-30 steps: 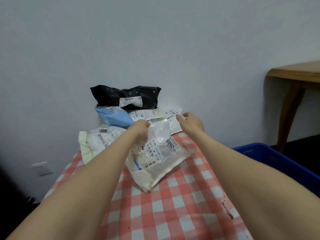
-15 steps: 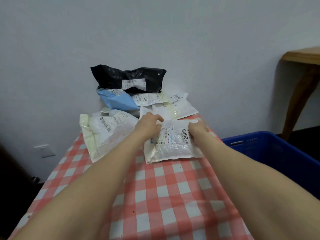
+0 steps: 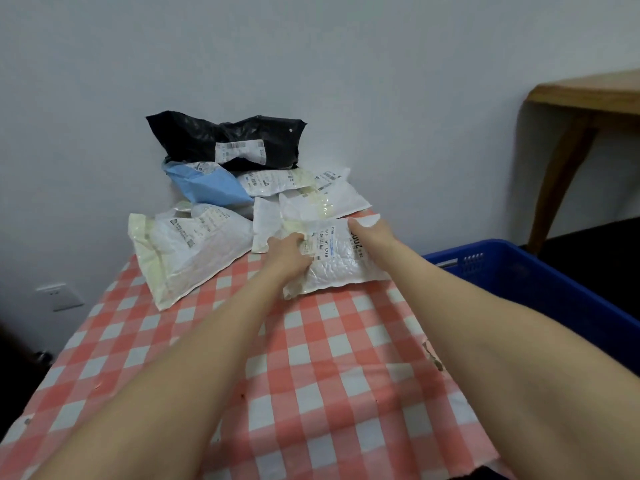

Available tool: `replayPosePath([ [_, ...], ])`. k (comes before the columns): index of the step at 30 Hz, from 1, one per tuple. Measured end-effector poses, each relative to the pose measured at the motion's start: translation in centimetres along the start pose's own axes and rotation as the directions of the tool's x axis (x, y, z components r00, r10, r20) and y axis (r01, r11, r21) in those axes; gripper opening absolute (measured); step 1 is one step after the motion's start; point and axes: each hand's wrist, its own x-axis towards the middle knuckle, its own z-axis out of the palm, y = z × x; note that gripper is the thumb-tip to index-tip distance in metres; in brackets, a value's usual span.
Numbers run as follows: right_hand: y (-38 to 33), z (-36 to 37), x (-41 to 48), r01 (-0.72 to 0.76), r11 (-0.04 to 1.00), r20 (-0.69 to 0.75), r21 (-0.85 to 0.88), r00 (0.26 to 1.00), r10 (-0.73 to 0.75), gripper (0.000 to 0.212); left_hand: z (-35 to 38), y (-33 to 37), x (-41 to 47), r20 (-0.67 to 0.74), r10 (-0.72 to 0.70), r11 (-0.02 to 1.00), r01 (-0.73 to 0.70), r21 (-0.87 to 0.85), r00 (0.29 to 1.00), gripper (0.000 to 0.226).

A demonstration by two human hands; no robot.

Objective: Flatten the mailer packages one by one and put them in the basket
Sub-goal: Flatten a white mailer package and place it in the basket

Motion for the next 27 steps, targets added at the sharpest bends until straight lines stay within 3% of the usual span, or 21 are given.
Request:
replayPosePath([
  [4,-1.9,-0.6,-3.7,0.0,0.995,-0.004,-0.101,1.0,0.0,0.079,0.3,0.0,0.4,-0.016,0.02,0.999,-0.019,0.048,1.0,0.054],
  [7,-2.6,-0.4,-4.8,0.014,0.981,-0.016,-0.193,1.0,-0.018,0.078,-0.3,-0.1,-0.3,-0.018,0.021,0.997,-0.02,0.08,1.0,0.054],
  [9,-3.4,-0.7,-6.2,0.06,0.93,-0.108,-0.361,0.988,-0.106,0.078,-0.7,-0.1,-0.8,-0.03,0.028,0.994,-0.024,0.109,0.999,0.054],
  [11,-4.2,-1.4,-7.9,0.147,0.813,-0.153,-0.563,0.949,-0.277,0.064,-1.1,0.1,-1.3,-0.071,0.088,0.985,-0.077,0.153,0.994,0.049],
  [13,-4.9,-1.9,-9.8,0.268,0.658,-0.051,-0.704,0.904,-0.423,0.045,-1.2,0.3,-1.9,-0.109,0.177,0.968,-0.152,0.2,0.978,0.037],
  [16,-4.9,-1.5,-11.6,0.36,0.368,0.193,-0.857,0.888,-0.418,0.034,-0.9,0.6,-2.8,-0.08,0.276,0.928,-0.243,0.284,0.958,0.028],
  [18,-3.9,-0.9,-12.1,0.356,0.22,0.252,-0.908,0.885,-0.391,0.038,-0.5,0.4,-3.1,-0.015,0.307,0.897,-0.284,0.338,0.952,0.03],
  [23,-1.7,-0.7,-12.6,0.368,0.067,0.313,-0.927,0.861,-0.4,0.046,0.3,-0.4,-3.0,0.065,0.299,0.866,-0.299,0.401,0.952,0.033],
  [27,-1.5,-0.7,-12.6,0.408,0.059,0.355,-0.911,0.849,-0.392,0.044,0.5,-0.8,-3.0,0.07,0.337,0.826,-0.33,0.458,0.939,0.042],
])
